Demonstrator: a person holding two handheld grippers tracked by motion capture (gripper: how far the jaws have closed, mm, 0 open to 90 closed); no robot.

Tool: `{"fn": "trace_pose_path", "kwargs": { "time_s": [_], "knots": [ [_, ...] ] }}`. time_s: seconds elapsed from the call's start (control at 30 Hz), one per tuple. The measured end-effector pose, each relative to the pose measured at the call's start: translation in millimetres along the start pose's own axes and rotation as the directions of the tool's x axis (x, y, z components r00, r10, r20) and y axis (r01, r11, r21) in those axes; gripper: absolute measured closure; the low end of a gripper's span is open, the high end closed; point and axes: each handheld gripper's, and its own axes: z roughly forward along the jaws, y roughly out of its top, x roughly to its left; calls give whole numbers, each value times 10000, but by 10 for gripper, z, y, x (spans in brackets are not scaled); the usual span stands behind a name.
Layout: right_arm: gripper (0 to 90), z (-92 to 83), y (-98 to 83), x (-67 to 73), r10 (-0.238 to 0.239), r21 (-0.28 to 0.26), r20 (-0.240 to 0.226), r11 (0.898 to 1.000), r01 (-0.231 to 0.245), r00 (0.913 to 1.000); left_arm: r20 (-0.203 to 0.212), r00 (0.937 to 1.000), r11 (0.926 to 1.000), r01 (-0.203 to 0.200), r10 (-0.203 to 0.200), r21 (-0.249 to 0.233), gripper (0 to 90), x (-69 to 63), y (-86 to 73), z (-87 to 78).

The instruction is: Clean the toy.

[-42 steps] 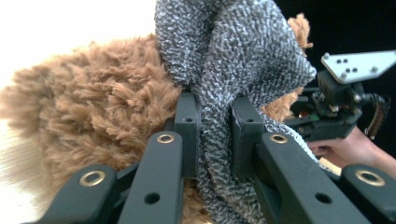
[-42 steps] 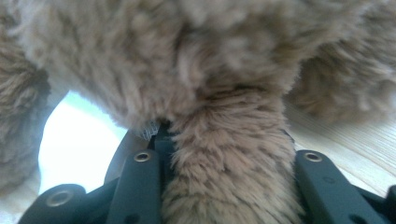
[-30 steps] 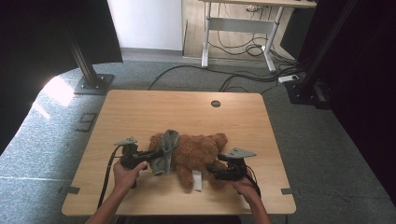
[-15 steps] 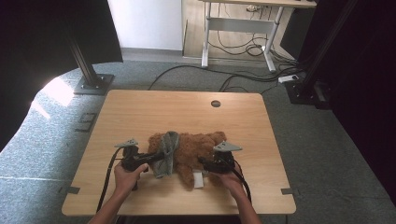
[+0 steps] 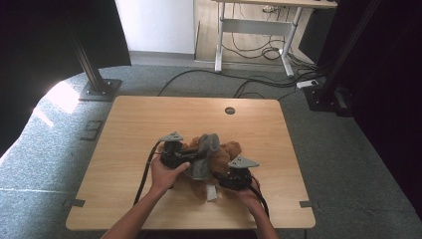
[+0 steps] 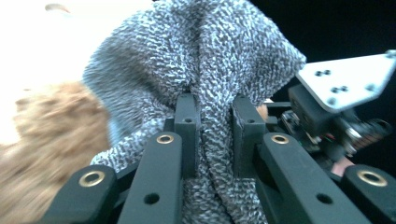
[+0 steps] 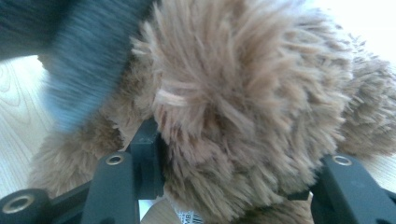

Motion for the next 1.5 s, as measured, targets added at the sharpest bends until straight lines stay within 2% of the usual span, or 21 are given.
{"fn": "trace_pose_path", "kwargs": {
  "time_s": [0.03,0.07,0.1,0.23,0.33,0.43,0.53,0.57,0.6,0.63,0.67,0.77,0.83,0.9,0.93,0.97,1.07,1.13,1.33,1.43,1.5],
  "knots": [
    [453,0,-2,0,-25,4,5,10000,25,10000,-115,9999,9997,-106,108,207,753,-11,7,67],
    [453,-1,-7,1,-86,-5,21,10000,86,10000,-115,9999,9997,-106,108,207,753,-11,7,67],
    [454,-1,-15,0,-179,25,55,9998,179,9998,-454,9986,9979,-261,288,593,752,-29,-3,164],
    [461,-4,-46,-6,-418,90,84,9991,418,9991,-709,9967,9968,-338,389,718,754,1,-40,145],
    [476,-18,-68,-10,-499,82,48,9987,498,9987,-1014,9948,9986,76,-23,522,754,144,-92,-33],
    [485,-18,-81,-13,-495,35,46,9988,495,9988,-1603,9871,9990,42,28,436,754,255,-124,-192],
    [489,-19,-86,-7,-547,45,41,9985,547,9985,-1771,9840,9992,252,-192,314,753,367,-147,-334],
    [491,-21,-89,-5,-565,49,33,9984,565,9984,-1771,9840,9992,252,-192,314,754,367,-147,-334],
    [491,-21,-89,-5,-565,49,33,9984,565,9984,-1730,9840,9987,459,-415,217,754,423,-167,-406],
    [492,-23,-99,4,-661,59,35,9978,661,9978,-1655,9835,9973,732,-735,-79,753,502,-212,-515],
    [493,-24,-103,7,-663,70,22,9978,663,9978,-1660,9825,9964,827,-844,-170,753,521,-230,-553],
    [496,-23,-110,11,-698,69,12,9975,698,9976,-1927,9776,9961,779,-846,-421,753,575,-300,-710],
    [497,-27,-115,17,-720,89,15,9974,720,9974,-2106,9723,9940,908,-1016,-605,753,625,-352,-811],
    [498,-32,-123,26,-770,94,33,9970,769,9970,-2045,9722,9926,1037,-1145,-625,753,653,-376,-839],
    [498,-34,-124,33,-819,105,48,9966,819,9966,-1844,9737,9903,1238,-1336,-637,754,687,-420,-858],
    [498,-35,-125,39,-848,118,64,9963,847,9964,-1810,9741,9901,1258,-1353,-630,754,688,-443,-856],
    [485,-48,-138,63,-950,160,136,9954,948,9954,-1807,9771,9932,1042,-1119,-515,757,650,-506,-832],
    [442,-57,-154,69,-923,113,108,9957,922,9957,-1797,9783,9941,947,-1029,-536,758,622,-554,-828],
    [266,-151,-153,17,-442,3,-399,9990,442,9982,-1559,9826,9932,907,-1012,-732,762,606,-702,-850],
    [236,-247,-114,-33,-130,-435,-700,9990,100,9975,-1516,9848,9943,738,-848,-768,764,585,-764,-862],
    [217,-329,-49,-76,274,-824,-915,9960,-350,9954,-1511,9855,9947,657,-771,-792,764,567,-799,-867]
  ]
}}
